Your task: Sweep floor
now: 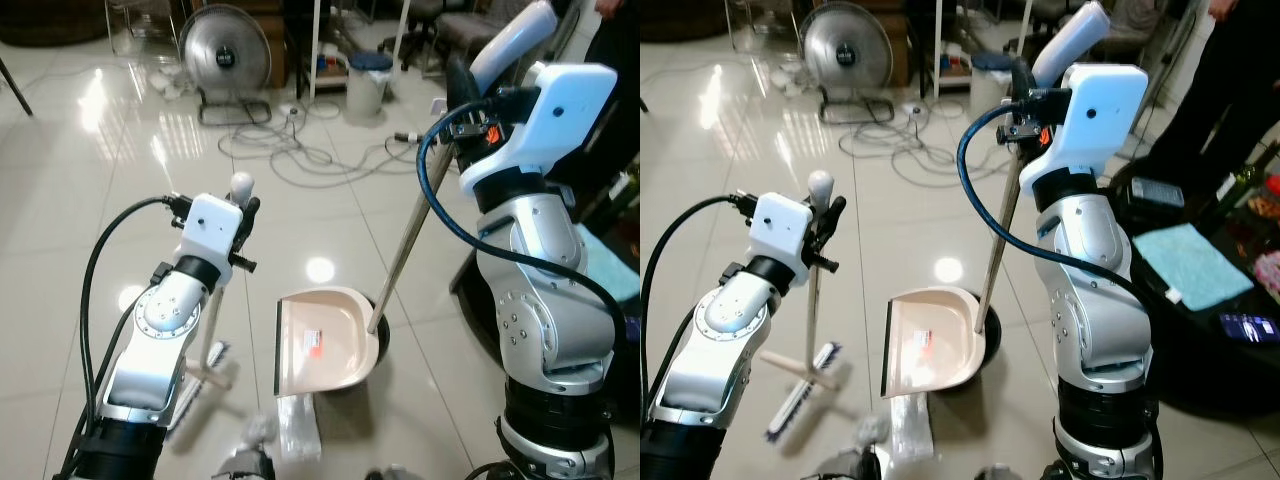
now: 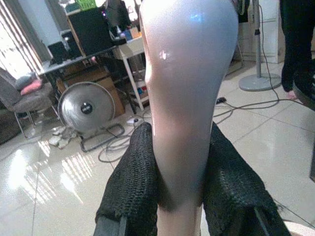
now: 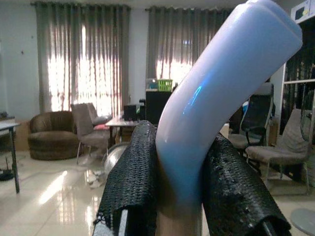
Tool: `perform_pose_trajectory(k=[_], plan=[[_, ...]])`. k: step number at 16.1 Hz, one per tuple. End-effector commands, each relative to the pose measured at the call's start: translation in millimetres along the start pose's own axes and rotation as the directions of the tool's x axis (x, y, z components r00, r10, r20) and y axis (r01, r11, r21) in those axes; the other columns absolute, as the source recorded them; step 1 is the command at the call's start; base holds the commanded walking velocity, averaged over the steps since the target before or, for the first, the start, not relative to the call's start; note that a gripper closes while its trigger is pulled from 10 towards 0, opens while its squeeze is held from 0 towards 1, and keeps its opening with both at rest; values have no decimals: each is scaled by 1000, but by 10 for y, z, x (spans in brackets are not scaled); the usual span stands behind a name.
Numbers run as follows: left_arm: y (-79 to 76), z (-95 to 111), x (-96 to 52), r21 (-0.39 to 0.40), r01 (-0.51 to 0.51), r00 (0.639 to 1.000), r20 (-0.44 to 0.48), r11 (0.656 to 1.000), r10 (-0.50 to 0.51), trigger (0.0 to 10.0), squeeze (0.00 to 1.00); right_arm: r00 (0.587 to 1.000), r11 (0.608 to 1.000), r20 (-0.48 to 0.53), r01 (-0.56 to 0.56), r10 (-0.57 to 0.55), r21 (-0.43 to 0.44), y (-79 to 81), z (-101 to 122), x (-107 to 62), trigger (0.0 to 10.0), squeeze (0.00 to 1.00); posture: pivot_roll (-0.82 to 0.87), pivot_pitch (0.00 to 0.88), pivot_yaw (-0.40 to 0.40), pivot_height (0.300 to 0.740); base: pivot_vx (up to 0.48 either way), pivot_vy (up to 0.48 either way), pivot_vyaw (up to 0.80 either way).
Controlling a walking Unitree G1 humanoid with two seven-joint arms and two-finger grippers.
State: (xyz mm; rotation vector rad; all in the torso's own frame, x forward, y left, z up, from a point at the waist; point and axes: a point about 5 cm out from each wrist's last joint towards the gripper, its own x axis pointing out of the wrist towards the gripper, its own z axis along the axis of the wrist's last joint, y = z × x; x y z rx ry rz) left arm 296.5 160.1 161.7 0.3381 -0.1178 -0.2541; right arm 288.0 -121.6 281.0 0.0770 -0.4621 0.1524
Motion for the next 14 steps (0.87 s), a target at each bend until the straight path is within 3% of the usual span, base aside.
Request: perform_pose_trajectory(k=[1,7,14], plan=[[12,75,2,23,3,1000,28,1000,-3,10000,0,999,1000,42,4,-4,11,-6,104,-16,10000,0,-16,22,-35,740,-285,0,0],[37,72,-2,34,1,1000,25,999,-2,10000,0,999,1000,39,6,-7,16,-11,124,-17,10000,0,-15,27,-31,740,-283,0,0],[85,92,-4,52,-2,1000,28,999,0,10000,0,998,998,-23,53,-53,17,-97,-25,-111,10000,0,-10,32,-23,740,-274,0,0]])
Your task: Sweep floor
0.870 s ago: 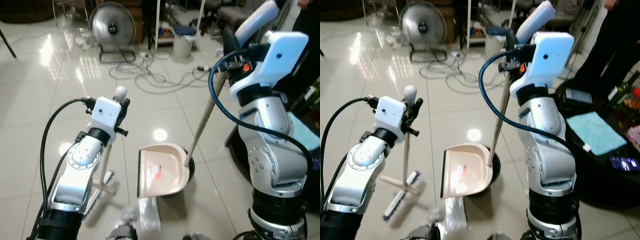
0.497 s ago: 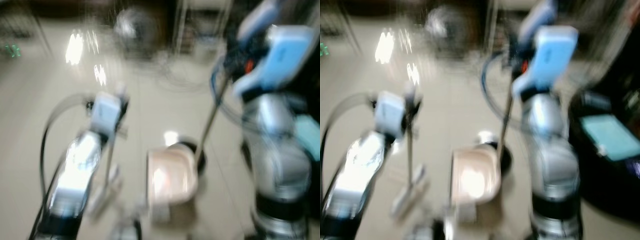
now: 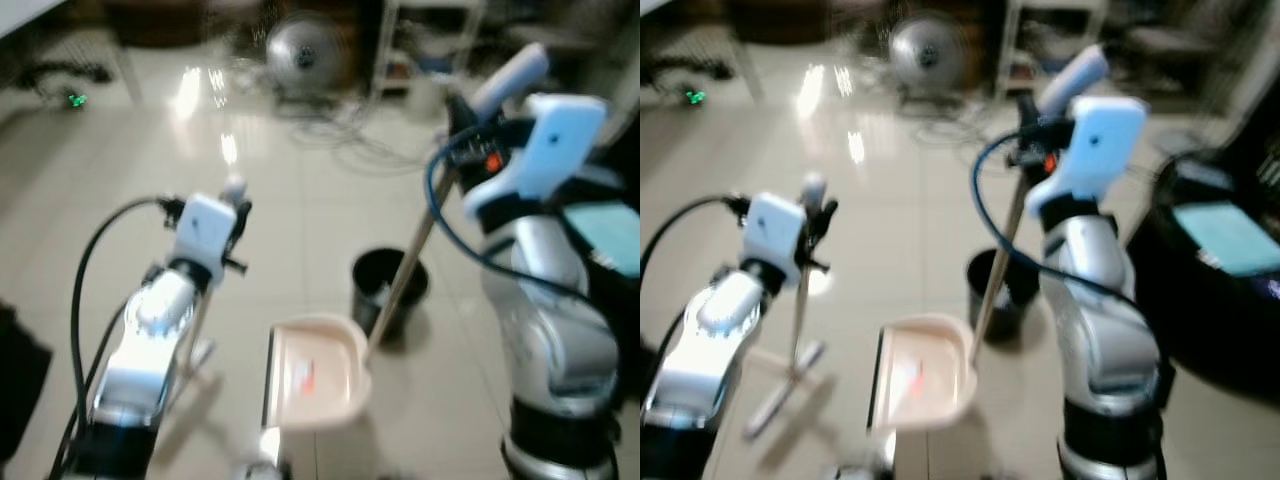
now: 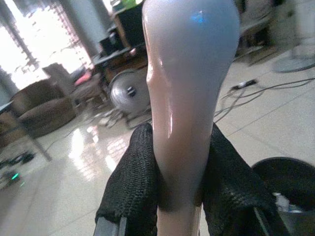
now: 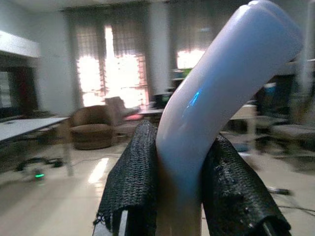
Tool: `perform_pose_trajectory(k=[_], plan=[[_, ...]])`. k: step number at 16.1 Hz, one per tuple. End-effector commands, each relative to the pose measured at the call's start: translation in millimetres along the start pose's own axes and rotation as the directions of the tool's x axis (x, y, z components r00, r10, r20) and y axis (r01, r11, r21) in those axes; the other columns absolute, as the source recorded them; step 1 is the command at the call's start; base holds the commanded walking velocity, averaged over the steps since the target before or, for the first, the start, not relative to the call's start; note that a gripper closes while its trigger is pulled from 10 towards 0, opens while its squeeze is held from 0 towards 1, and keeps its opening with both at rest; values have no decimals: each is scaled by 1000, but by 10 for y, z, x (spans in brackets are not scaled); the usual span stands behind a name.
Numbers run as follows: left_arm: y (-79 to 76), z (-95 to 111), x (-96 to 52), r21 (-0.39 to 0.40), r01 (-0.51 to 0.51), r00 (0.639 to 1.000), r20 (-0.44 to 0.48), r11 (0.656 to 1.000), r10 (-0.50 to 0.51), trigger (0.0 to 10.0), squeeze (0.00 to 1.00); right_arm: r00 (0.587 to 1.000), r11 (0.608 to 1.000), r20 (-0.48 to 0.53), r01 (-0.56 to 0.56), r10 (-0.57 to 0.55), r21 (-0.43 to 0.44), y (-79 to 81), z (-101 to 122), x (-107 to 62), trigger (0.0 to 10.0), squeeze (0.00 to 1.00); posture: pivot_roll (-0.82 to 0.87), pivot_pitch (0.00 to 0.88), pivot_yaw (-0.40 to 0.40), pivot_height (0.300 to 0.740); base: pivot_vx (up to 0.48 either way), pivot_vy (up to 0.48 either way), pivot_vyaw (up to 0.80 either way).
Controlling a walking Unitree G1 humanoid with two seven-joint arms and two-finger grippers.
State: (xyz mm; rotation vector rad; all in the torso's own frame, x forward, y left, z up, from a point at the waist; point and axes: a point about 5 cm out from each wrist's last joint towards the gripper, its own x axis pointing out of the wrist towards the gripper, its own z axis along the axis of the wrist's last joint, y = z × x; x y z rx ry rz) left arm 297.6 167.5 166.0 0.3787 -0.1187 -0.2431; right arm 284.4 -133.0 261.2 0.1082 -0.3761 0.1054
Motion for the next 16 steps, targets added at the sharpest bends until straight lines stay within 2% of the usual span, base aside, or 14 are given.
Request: perform_pose_trajectory(k=[1,2,3,4,7,9,12,16], plan=[[3,76,2,11,6,999,34,1000,-6,10000,0,998,1000,59,-4,4,-6,22,124,13,10000,0,-10,32,-23,740,-266,0,0],[3,76,2,11,6,999,34,1000,-6,10000,0,998,1000,59,-4,4,-6,22,124,13,10000,0,-10,32,-23,740,-266,0,0],[-61,14,-31,1,6,1000,6,1000,-6,10000,0,991,974,-77,88,-106,-207,-289,-378,-217,10000,0,-9,30,-12,740,0,0,0],[-102,-23,-52,1,13,1000,-7,1000,-13,10000,0,980,951,-128,110,-152,-290,-430,-570,-357,10000,0,-10,29,-11,740,0,0,0],[-166,-99,-103,3,25,1000,-17,1000,-25,10000,0,964,944,-163,158,-211,-288,-632,-743,-545,10000,0,-11,16,-14,740,0,0,0],[-169,-151,-127,5,-12,1000,-18,1000,12,10000,0,950,939,-208,166,-234,-300,-708,-921,-694,10000,0,-7,11,-22,740,0,0,0],[-171,-139,-137,-12,-25,1000,-9,1000,24,10000,0,951,947,-192,187,-241,-262,-697,-983,-752,10000,0,-6,4,-24,740,0,0,0],[-246,-175,-122,-68,-10,1000,-14,998,9,10000,0,986,991,-140,81,-96,-104,-541,-959,-697,10000,0,-8,0,-13,740,0,0,0]])
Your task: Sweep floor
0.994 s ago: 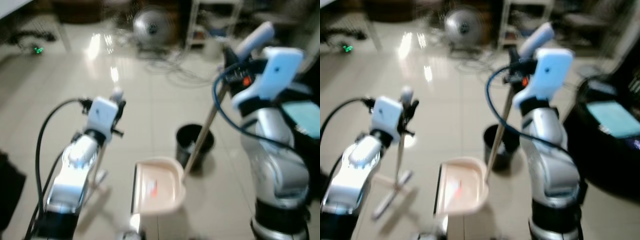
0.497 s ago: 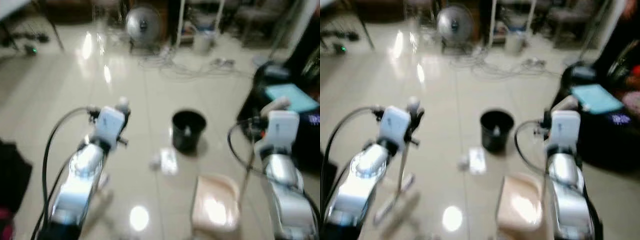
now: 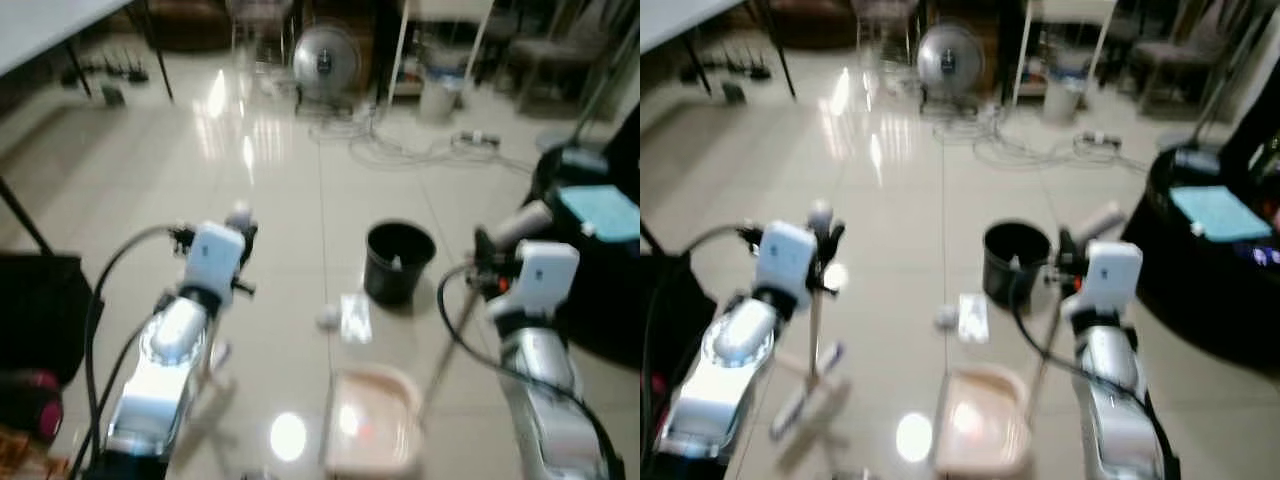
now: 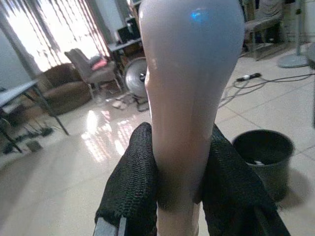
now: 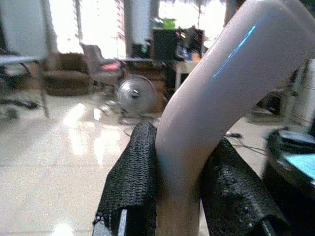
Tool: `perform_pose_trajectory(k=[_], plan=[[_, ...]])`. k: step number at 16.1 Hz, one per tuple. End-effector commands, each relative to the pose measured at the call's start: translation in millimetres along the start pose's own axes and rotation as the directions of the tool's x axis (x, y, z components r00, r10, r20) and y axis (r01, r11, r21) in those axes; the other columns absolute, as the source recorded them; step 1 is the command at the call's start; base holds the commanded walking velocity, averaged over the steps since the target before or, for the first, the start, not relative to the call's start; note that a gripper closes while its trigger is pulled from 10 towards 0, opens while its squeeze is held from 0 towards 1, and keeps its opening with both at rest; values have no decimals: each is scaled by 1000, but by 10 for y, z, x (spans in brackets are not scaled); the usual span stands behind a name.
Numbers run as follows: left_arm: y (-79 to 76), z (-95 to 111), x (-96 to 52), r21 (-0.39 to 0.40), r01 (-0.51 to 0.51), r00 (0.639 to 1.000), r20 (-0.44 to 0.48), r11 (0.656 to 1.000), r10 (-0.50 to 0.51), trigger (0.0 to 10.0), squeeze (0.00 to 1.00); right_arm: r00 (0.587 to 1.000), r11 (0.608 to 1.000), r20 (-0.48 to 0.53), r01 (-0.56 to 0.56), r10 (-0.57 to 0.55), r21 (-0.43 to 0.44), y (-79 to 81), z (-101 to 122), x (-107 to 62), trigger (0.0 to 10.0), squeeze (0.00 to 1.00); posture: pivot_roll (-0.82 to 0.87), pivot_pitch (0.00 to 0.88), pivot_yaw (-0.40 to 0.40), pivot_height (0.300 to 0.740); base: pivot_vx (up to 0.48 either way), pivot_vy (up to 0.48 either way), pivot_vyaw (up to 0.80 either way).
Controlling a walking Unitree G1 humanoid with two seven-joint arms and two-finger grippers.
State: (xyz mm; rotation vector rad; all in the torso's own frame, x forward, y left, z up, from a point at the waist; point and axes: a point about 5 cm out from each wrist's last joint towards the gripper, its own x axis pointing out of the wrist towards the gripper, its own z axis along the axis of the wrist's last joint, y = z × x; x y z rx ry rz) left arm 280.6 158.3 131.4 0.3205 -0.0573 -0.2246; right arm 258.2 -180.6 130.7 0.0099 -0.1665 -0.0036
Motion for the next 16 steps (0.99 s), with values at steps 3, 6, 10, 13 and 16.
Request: perform_pose_trajectory(k=[3,6,10,13,16], plan=[[-4,4,52,-41,1,1000,17,999,0,10000,0,994,997,91,-69,66,34,51,95,71,10000,0,-5,0,-19,740,0,0,0],[6,-79,50,-24,0,1000,-3,1000,0,10000,0,994,995,53,-96,97,-11,89,32,118,10000,0,-5,5,-26,740,0,0,0],[11,-45,47,-32,-9,1000,14,999,9,10000,0,993,992,27,-116,117,-44,94,-21,118,10000,0,7,11,-42,740,0,0,0],[-13,-28,60,-25,5,1000,26,1000,-4,10000,0,994,993,23,-106,108,-59,81,-23,118,10000,0,0,13,-38,740,246,0,413],[-45,-22,85,-14,23,999,32,1000,-23,10000,0,997,997,27,-67,68,-27,41,-24,95,10000,0,-8,14,-34,740,251,0,0]])
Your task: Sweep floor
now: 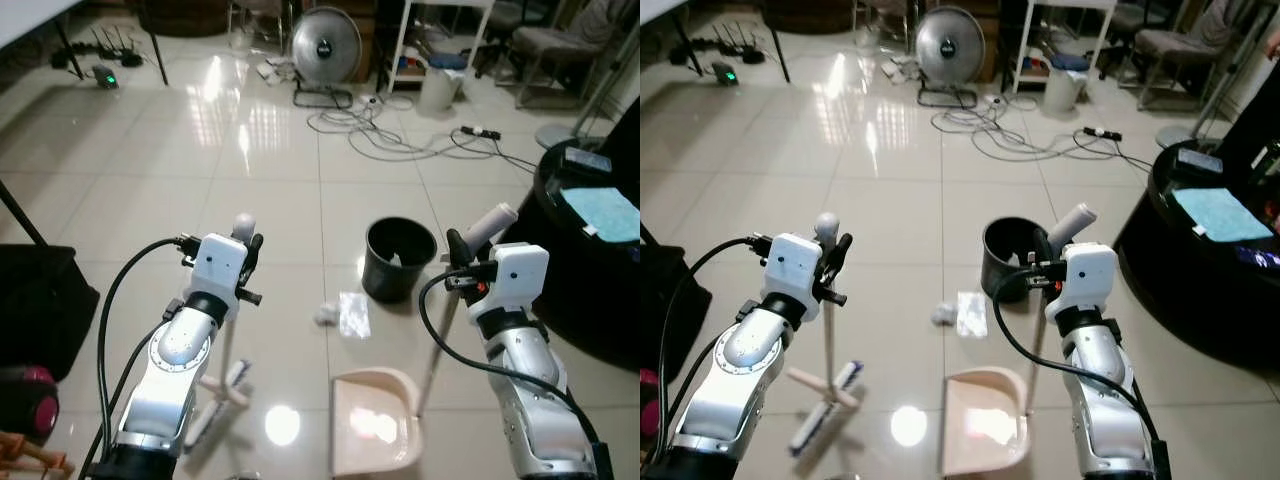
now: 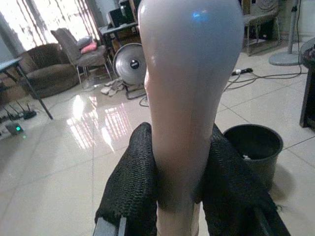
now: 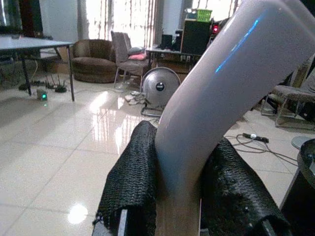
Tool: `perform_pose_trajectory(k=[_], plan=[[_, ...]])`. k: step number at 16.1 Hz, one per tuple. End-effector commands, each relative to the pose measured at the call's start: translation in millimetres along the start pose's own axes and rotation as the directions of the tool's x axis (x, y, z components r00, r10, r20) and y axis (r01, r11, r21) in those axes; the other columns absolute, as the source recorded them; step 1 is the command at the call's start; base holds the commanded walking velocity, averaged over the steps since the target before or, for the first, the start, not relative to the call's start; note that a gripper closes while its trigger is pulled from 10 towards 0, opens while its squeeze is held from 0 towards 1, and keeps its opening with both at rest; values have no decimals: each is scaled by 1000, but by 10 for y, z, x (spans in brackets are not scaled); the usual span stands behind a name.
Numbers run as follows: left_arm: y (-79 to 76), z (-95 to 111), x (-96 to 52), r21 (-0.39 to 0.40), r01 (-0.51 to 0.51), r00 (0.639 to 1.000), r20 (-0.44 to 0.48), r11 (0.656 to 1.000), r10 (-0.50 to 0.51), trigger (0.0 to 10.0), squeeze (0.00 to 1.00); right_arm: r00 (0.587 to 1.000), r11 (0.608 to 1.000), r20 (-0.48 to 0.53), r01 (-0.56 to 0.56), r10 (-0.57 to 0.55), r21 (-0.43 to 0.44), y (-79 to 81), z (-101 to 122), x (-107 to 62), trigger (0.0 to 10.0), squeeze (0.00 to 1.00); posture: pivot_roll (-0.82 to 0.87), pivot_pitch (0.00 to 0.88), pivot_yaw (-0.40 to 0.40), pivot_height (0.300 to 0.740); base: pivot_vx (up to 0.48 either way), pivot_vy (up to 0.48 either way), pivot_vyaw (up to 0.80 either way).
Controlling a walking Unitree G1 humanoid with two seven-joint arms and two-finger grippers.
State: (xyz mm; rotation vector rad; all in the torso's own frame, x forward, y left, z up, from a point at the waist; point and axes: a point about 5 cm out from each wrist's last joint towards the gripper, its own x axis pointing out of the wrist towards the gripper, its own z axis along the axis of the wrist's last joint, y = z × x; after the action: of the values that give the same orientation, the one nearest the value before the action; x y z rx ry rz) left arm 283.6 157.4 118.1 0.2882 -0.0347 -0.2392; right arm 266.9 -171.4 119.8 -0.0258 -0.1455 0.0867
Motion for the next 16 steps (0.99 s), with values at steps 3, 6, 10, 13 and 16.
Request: perform_pose_trajectory(k=[3,6,10,13,16], plan=[[0,121,63,19,4,999,53,1000,-5,10000,0,999,1000,45,25,-25,7,-47,90,16,10000,0,-7,14,-34,740,249,0,0],[1,122,69,18,3,998,56,1000,-4,10000,0,999,1000,48,21,-22,9,-33,98,27,10000,0,-6,13,-36,740,256,0,0],[0,129,63,13,7,998,59,1000,-8,10000,0,999,1000,50,16,-17,9,-25,101,30,10000,0,-4,13,-36,740,287,0,0],[0,131,64,10,12,998,61,1000,-12,10000,0,999,1000,51,13,-14,9,-16,102,33,10000,0,-4,14,-36,740,336,0,0],[-2,133,65,10,15,998,62,1000,-15,10000,0,999,1000,52,13,-13,10,-15,103,33,10000,0,-4,13,-35,740,352,0,0]])
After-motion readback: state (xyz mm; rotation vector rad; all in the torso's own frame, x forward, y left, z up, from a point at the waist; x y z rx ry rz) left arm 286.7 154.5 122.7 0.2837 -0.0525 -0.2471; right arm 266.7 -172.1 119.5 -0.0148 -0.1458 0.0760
